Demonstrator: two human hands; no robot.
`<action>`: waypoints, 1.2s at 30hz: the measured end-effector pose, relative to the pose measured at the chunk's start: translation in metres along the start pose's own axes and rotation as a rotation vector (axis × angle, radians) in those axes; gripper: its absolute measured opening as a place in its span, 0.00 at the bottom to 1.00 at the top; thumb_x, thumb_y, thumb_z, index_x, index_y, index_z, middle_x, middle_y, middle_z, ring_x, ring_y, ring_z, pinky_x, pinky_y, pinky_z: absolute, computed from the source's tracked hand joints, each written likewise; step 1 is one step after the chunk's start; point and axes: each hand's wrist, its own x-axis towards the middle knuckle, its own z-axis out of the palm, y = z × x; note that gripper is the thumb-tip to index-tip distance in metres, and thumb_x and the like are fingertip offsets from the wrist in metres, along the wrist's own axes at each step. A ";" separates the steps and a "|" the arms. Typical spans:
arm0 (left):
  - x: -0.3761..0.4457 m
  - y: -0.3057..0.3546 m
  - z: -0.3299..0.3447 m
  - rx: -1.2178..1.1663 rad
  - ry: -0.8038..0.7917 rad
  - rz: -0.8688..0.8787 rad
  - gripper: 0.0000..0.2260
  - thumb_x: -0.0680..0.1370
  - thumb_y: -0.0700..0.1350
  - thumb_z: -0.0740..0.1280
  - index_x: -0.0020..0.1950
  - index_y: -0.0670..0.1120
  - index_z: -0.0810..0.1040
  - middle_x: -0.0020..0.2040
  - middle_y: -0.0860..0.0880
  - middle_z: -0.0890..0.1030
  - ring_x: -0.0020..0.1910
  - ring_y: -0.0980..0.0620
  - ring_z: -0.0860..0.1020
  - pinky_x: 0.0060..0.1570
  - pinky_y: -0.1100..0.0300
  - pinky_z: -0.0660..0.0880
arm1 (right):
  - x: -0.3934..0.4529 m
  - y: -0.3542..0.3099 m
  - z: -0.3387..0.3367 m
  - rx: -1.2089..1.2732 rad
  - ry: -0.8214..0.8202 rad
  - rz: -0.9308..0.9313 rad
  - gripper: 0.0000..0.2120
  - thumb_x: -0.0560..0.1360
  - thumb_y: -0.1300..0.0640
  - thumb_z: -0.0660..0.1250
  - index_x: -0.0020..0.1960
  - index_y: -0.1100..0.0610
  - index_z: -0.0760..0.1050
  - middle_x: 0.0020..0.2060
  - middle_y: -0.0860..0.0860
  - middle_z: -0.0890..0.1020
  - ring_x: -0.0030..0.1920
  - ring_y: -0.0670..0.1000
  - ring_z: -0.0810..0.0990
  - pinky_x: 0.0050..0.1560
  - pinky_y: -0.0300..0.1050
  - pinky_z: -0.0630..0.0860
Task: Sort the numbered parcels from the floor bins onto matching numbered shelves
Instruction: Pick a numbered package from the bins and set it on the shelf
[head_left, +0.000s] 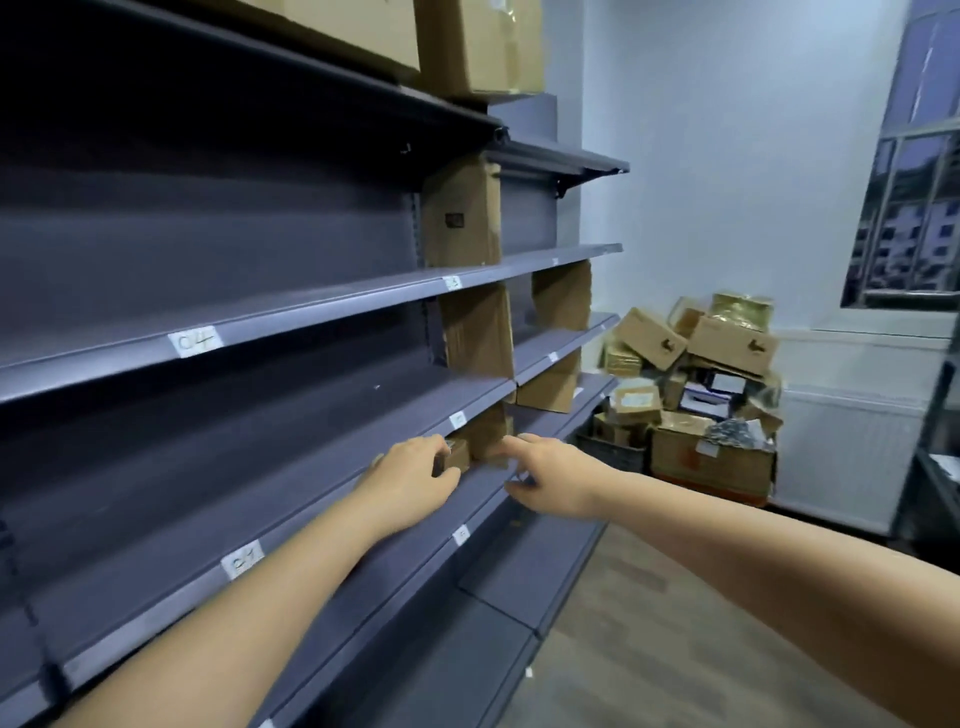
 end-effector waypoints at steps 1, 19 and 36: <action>0.019 0.014 0.008 0.010 -0.003 0.025 0.15 0.79 0.52 0.61 0.64 0.50 0.74 0.64 0.50 0.77 0.61 0.47 0.74 0.61 0.52 0.71 | 0.001 0.024 -0.007 -0.015 0.001 0.016 0.22 0.78 0.56 0.63 0.71 0.53 0.65 0.63 0.54 0.73 0.61 0.57 0.75 0.59 0.49 0.72; 0.310 0.210 0.167 0.101 -0.189 0.330 0.19 0.82 0.51 0.57 0.73 0.49 0.66 0.71 0.50 0.70 0.68 0.46 0.69 0.65 0.55 0.65 | 0.017 0.378 -0.052 -0.110 0.029 0.358 0.22 0.76 0.55 0.62 0.70 0.52 0.66 0.64 0.53 0.72 0.63 0.56 0.73 0.58 0.47 0.71; 0.659 0.311 0.278 0.059 -0.250 0.518 0.15 0.80 0.52 0.58 0.64 0.49 0.73 0.59 0.48 0.79 0.57 0.46 0.76 0.54 0.54 0.73 | 0.152 0.674 -0.090 -0.135 0.039 0.650 0.21 0.78 0.53 0.62 0.71 0.49 0.66 0.68 0.50 0.71 0.64 0.52 0.73 0.62 0.48 0.72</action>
